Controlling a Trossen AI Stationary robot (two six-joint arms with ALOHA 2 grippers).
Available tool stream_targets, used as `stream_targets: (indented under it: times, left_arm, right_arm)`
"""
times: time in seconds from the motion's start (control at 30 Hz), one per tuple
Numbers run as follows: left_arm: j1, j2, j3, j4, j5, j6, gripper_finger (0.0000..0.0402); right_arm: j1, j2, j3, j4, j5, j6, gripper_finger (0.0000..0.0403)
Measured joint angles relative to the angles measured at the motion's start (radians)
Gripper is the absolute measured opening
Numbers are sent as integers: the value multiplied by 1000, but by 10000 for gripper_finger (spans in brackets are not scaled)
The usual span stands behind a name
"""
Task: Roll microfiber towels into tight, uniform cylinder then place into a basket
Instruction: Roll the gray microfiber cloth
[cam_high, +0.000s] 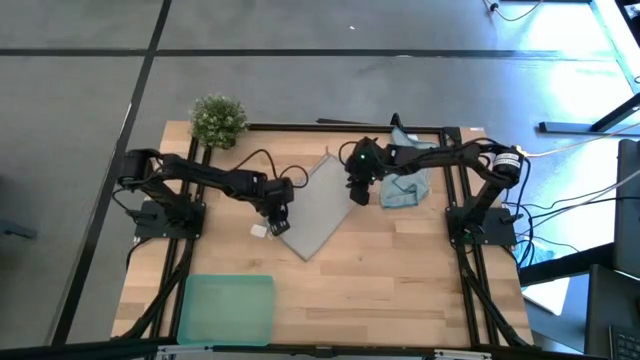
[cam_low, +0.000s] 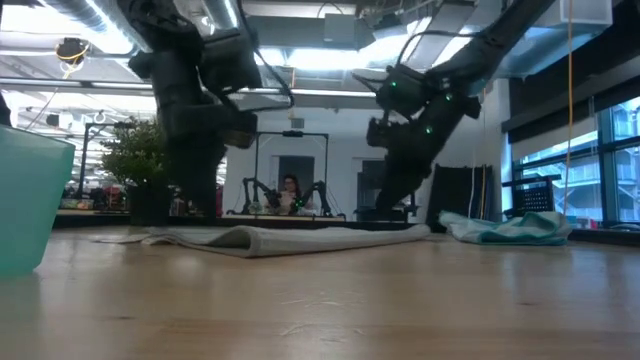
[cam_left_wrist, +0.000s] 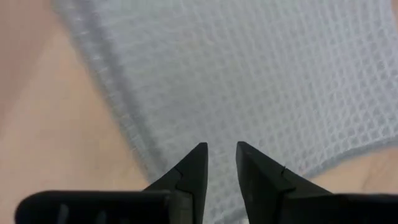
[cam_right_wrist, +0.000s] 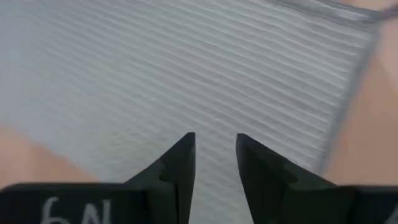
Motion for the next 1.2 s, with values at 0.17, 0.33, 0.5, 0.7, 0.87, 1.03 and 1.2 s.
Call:
stream_targets:
  times: [0.17, 0.33, 0.5, 0.7, 0.87, 1.03, 1.2]
  left_arm:
    - [22, -22, 2, -75, -33, -16, 80]
    - [0, -17, -50, -58, -39, -56, 80]
    - [-32, -17, -77, -46, -39, -77, 80]
    - [-62, -18, -94, -18, -42, -86, 80]
    - [-92, -18, -95, 36, -5, -86, 80]
    - [-113, -18, -94, 89, -3, -86, 80]
    - [-89, -45, -50, 63, -6, -86, 80]
  right_arm:
    - [0, -1, 51, -139, -173, 21, 118]
    - [1, -1, 0, -125, -198, -4, 118]
    - [0, -1, -48, -81, -44, -56, 118]
    - [-19, -1, -90, 5, 55, -136, 118]
    - [-60, 10, -99, 109, 66, -138, 118]
    - [-96, 15, -89, 158, 73, -135, 118]
    - [-108, -19, -7, -9, 28, -130, 118]
